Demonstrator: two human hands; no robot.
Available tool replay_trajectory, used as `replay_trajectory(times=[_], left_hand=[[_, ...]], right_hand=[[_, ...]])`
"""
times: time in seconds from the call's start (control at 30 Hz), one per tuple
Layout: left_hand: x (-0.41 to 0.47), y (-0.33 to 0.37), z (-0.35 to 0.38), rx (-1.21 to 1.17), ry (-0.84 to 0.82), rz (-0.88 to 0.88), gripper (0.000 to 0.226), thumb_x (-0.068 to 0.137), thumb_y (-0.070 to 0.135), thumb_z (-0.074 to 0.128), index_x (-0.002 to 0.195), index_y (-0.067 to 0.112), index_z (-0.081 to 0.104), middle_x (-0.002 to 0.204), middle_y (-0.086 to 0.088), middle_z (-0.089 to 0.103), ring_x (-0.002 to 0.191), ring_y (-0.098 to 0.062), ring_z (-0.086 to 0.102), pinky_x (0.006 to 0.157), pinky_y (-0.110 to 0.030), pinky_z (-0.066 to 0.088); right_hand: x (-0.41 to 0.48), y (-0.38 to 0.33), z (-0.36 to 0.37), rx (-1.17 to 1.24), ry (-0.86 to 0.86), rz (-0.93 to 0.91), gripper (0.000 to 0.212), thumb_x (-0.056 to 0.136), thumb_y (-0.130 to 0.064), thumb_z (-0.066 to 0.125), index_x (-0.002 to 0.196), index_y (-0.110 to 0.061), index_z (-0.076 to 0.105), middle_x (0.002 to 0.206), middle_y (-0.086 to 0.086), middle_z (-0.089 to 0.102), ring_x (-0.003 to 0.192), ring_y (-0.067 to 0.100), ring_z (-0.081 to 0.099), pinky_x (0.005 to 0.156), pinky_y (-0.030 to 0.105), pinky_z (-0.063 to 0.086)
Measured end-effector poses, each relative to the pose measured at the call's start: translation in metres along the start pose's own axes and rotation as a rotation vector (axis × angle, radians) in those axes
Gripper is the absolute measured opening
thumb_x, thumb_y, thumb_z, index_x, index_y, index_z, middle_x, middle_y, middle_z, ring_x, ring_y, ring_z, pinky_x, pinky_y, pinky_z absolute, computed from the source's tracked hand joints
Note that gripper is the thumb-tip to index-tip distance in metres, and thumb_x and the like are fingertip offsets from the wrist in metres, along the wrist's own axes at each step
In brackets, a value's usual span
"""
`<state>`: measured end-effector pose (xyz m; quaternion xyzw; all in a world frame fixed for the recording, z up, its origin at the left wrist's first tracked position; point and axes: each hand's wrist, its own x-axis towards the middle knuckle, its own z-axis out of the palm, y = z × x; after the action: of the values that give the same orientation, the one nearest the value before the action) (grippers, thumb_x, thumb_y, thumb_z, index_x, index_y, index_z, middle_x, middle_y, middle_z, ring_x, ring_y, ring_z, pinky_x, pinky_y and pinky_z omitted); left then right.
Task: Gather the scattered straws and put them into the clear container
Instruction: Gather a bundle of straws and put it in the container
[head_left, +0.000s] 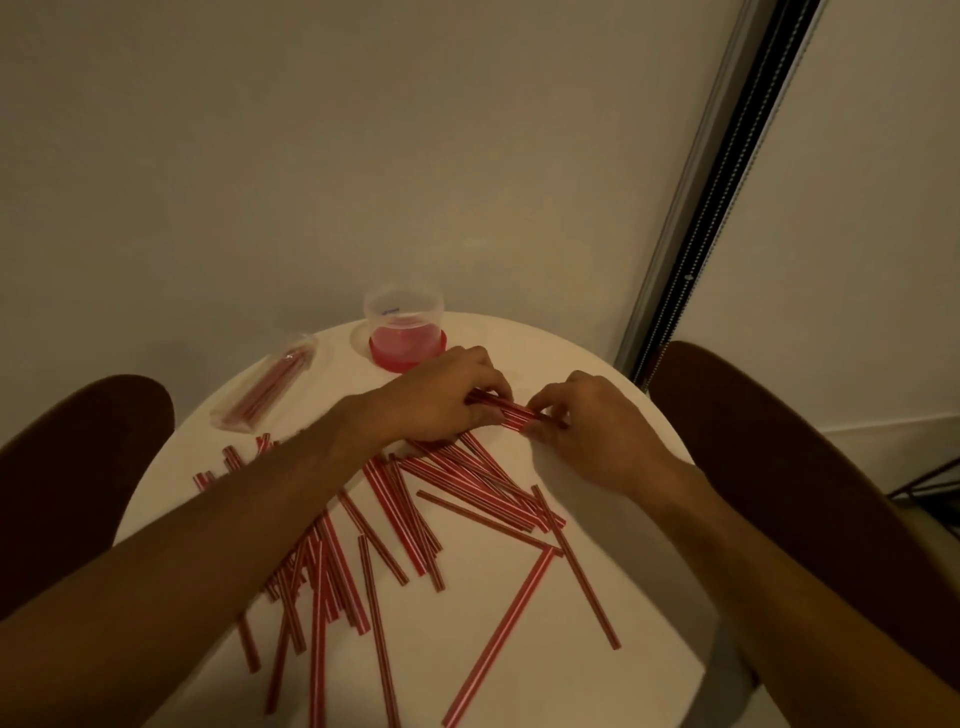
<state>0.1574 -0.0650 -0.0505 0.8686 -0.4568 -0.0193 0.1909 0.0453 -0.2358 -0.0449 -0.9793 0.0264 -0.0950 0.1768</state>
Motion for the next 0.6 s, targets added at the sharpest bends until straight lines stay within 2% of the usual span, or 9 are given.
replay_trajectory(times=[0.1, 0.17, 0.23, 0.3, 0.37, 0.5, 0.6], left_hand=[[0.002, 0.0, 0.002, -0.063, 0.019, -0.019, 0.031, 0.092, 0.038, 0.061, 0.121, 0.028, 0.064, 0.114, 0.006, 0.057, 0.103, -0.009, 0.054, 0.09, -0.032, 0.05], [0.001, -0.001, 0.002, -0.119, 0.014, -0.055, 0.037, 0.095, 0.039, 0.055, 0.129, 0.027, 0.058, 0.122, 0.004, 0.055, 0.109, -0.01, 0.053, 0.094, -0.028, 0.046], [-0.001, -0.003, 0.002, -0.154, -0.029, -0.101, 0.043, 0.096, 0.039, 0.052, 0.137, 0.025, 0.051, 0.129, 0.002, 0.051, 0.116, -0.012, 0.05, 0.098, -0.027, 0.042], [-0.002, -0.004, 0.0, -0.192, -0.084, -0.138, 0.048, 0.097, 0.035, 0.053, 0.142, 0.026, 0.044, 0.136, 0.0, 0.047, 0.121, -0.013, 0.046, 0.099, -0.026, 0.04], [-0.002, -0.004, -0.002, -0.247, -0.138, -0.169, 0.052, 0.097, 0.033, 0.055, 0.145, 0.028, 0.038, 0.142, 0.001, 0.042, 0.121, -0.011, 0.043, 0.097, -0.025, 0.038], [0.0, 0.001, -0.001, -0.289, -0.226, -0.19, 0.059, 0.096, 0.027, 0.058, 0.148, 0.031, 0.032, 0.149, 0.005, 0.033, 0.127, -0.011, 0.038, 0.102, -0.027, 0.035], [0.003, 0.005, 0.0, -0.275, -0.246, -0.199, 0.061, 0.095, 0.023, 0.059, 0.149, 0.033, 0.031, 0.152, 0.007, 0.03, 0.13, -0.012, 0.036, 0.101, -0.026, 0.034]], right_hand=[[-0.002, 0.004, -0.003, -0.009, 0.01, 0.008, 0.037, 0.09, -0.047, 0.061, 0.119, -0.025, 0.069, 0.108, 0.003, 0.063, 0.099, 0.019, 0.053, 0.081, 0.038, 0.048], [-0.009, 0.009, -0.003, 0.019, 0.061, 0.05, 0.042, 0.092, -0.049, 0.058, 0.125, -0.025, 0.064, 0.121, 0.005, 0.061, 0.112, 0.021, 0.05, 0.093, 0.044, 0.046], [-0.021, 0.015, 0.0, 0.102, 0.139, 0.167, 0.046, 0.094, -0.05, 0.054, 0.133, -0.026, 0.056, 0.137, 0.006, 0.051, 0.127, 0.023, 0.042, 0.103, 0.045, 0.04], [-0.034, 0.019, 0.005, 0.22, 0.17, 0.302, 0.05, 0.095, -0.049, 0.052, 0.14, -0.027, 0.046, 0.149, 0.005, 0.04, 0.137, 0.023, 0.033, 0.106, 0.046, 0.036], [-0.045, 0.021, 0.01, 0.307, 0.138, 0.356, 0.052, 0.097, -0.041, 0.052, 0.145, -0.025, 0.038, 0.151, 0.004, 0.035, 0.138, 0.022, 0.03, 0.109, 0.047, 0.033], [-0.045, 0.017, 0.016, 0.4, 0.088, 0.29, 0.052, 0.096, -0.021, 0.051, 0.145, -0.021, 0.033, 0.144, 0.003, 0.037, 0.126, 0.014, 0.033, 0.111, 0.043, 0.033], [-0.032, 0.011, 0.015, 0.44, 0.053, 0.273, 0.057, 0.096, -0.018, 0.053, 0.148, -0.018, 0.029, 0.149, 0.004, 0.033, 0.134, 0.021, 0.034, 0.111, 0.041, 0.034]])
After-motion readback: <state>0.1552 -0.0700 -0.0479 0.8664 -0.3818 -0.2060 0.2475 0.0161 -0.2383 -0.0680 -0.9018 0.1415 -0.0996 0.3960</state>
